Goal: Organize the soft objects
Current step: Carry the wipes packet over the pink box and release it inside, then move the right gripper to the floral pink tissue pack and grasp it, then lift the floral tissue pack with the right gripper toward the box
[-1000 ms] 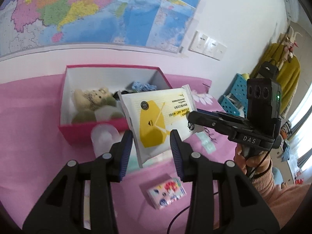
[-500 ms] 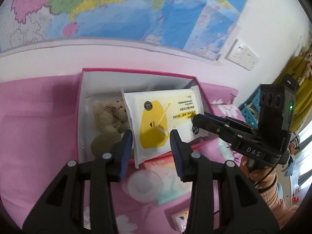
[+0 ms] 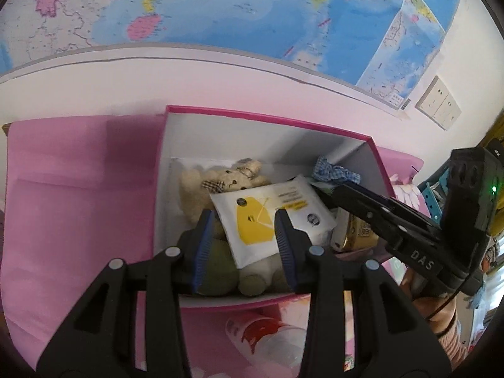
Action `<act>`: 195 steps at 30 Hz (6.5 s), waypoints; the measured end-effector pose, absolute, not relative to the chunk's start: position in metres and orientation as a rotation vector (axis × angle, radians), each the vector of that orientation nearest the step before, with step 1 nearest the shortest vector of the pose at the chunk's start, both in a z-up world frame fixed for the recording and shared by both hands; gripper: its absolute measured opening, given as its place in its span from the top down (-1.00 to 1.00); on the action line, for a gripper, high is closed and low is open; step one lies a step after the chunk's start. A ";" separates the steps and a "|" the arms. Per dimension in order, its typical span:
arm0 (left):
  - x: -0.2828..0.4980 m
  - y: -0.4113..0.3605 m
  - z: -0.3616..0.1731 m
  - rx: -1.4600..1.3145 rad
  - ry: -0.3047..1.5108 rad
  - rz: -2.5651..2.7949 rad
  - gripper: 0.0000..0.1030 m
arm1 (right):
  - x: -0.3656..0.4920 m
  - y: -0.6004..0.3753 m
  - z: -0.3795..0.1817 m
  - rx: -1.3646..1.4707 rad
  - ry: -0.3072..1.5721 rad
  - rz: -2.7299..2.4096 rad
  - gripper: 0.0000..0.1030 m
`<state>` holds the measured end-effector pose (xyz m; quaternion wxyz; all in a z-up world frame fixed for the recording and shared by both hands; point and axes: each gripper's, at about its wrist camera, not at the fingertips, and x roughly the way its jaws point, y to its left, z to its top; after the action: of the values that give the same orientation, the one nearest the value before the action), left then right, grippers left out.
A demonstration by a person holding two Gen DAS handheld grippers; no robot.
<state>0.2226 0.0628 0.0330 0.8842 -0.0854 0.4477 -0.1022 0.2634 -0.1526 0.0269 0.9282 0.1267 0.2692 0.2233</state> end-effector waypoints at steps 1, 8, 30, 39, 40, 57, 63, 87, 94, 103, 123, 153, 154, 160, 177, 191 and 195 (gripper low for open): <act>0.219 0.064 0.034 -0.177 0.924 -0.212 0.20 | 0.262 -0.153 0.027 0.252 0.545 0.452 0.49; 0.193 0.066 0.045 -0.168 0.861 -0.227 0.19 | 0.237 -0.157 0.026 0.204 0.527 0.471 0.48; 0.058 0.039 0.049 0.008 0.708 -0.213 -0.21 | 0.110 -0.178 0.016 0.134 0.468 0.598 0.24; 0.030 0.034 0.009 -0.011 0.804 -0.222 -0.21 | 0.085 -0.180 -0.019 0.146 0.547 0.606 0.18; 0.029 0.033 0.004 -0.020 0.821 -0.233 -0.21 | 0.083 -0.180 -0.024 0.147 0.559 0.601 0.17; 0.014 -0.003 -0.050 -0.108 0.993 -0.413 -0.10 | 0.068 -0.179 -0.088 0.220 0.735 0.609 0.09; 0.016 -0.014 -0.053 -0.096 1.013 -0.439 0.08 | 0.067 -0.178 -0.091 0.239 0.733 0.613 0.09; 0.021 -0.020 -0.053 -0.142 1.035 -0.472 0.17 | 0.066 -0.170 -0.094 0.249 0.730 0.620 0.31; 0.021 -0.020 -0.047 -0.132 1.016 -0.478 0.17 | 0.061 -0.171 -0.089 0.239 0.708 0.619 0.31; 0.021 -0.022 -0.038 -0.120 0.994 -0.479 0.17 | 0.058 -0.173 -0.083 0.236 0.684 0.620 0.31; 0.021 -0.018 -0.024 -0.107 0.949 -0.485 0.17 | 0.053 -0.171 -0.068 0.222 0.645 0.622 0.31; 0.021 -0.019 -0.004 -0.086 0.889 -0.495 0.17 | 0.054 -0.179 -0.043 0.215 0.572 0.626 0.31; 0.022 -0.019 -0.004 -0.088 0.888 -0.496 0.17 | 0.055 -0.179 -0.042 0.214 0.570 0.627 0.31; 0.024 -0.020 -0.001 -0.078 0.877 -0.495 0.17 | 0.057 -0.180 -0.038 0.220 0.561 0.632 0.31; 0.028 -0.020 0.005 -0.067 0.849 -0.489 0.17 | 0.061 -0.183 -0.029 0.215 0.540 0.642 0.31; 0.035 -0.021 0.012 -0.057 0.827 -0.483 0.17 | 0.067 -0.185 -0.022 0.218 0.520 0.647 0.31; 0.035 -0.021 0.014 -0.053 0.820 -0.481 0.17 | 0.068 -0.185 -0.020 0.219 0.517 0.646 0.31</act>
<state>0.0351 -0.0214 0.0137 0.8889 -0.0257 0.3945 -0.2315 0.0683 -0.1849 -0.0203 0.9099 0.1064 0.2505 0.3131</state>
